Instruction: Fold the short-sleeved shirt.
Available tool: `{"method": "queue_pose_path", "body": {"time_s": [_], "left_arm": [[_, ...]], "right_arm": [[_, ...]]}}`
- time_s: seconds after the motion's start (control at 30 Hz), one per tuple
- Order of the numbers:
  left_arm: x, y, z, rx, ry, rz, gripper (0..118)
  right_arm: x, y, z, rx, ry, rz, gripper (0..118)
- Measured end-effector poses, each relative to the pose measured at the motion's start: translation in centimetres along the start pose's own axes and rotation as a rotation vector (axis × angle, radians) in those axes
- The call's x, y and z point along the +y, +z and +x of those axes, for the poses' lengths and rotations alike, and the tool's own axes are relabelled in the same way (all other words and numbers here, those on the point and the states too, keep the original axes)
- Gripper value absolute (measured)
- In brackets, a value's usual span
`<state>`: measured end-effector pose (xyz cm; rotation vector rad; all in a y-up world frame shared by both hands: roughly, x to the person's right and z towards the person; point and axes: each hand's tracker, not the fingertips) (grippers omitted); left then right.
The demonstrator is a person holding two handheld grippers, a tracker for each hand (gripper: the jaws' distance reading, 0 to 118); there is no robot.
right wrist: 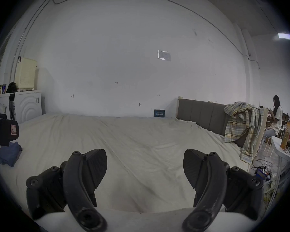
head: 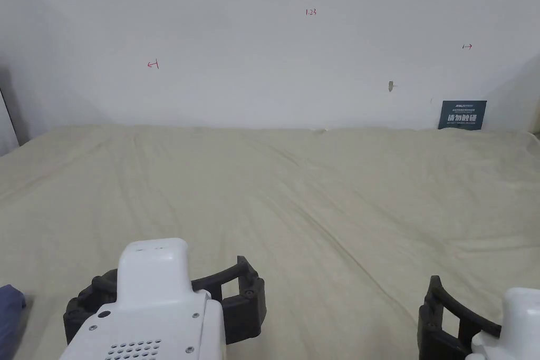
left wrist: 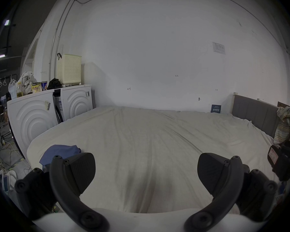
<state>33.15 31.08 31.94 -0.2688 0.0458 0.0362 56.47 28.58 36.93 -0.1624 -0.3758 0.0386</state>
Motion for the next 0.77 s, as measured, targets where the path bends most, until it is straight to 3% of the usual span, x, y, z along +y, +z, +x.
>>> {"method": "queue_pose_path", "body": {"time_s": [0.13,0.3,0.4,0.53,0.63,0.77], "left_arm": [[-0.1,-0.1,-0.1,0.010,-0.002,0.001,118],[0.1,0.0,-0.1,0.016,-0.004,0.010,118],[0.1,-0.1,-0.2,0.015,0.004,0.006,118],[0.0,0.0,-0.2,0.015,-0.001,0.004,118],[-0.1,0.0,-0.3,0.015,-0.005,0.010,118],[-0.1,0.1,-0.4,0.009,-0.008,0.014,118]], "right_arm": [[0.0,0.0,-0.2,-0.038,-0.001,0.012,96],[0.6,0.2,0.1,0.073,0.007,-0.134,96],[0.0,0.3,0.8,0.178,-0.032,-0.096,96],[-0.4,1.0,0.6,0.132,-0.025,-0.004,96],[-0.2,1.2,0.6,0.148,0.006,0.025,96],[-0.1,1.1,0.8,0.142,-0.013,0.042,96]]}}
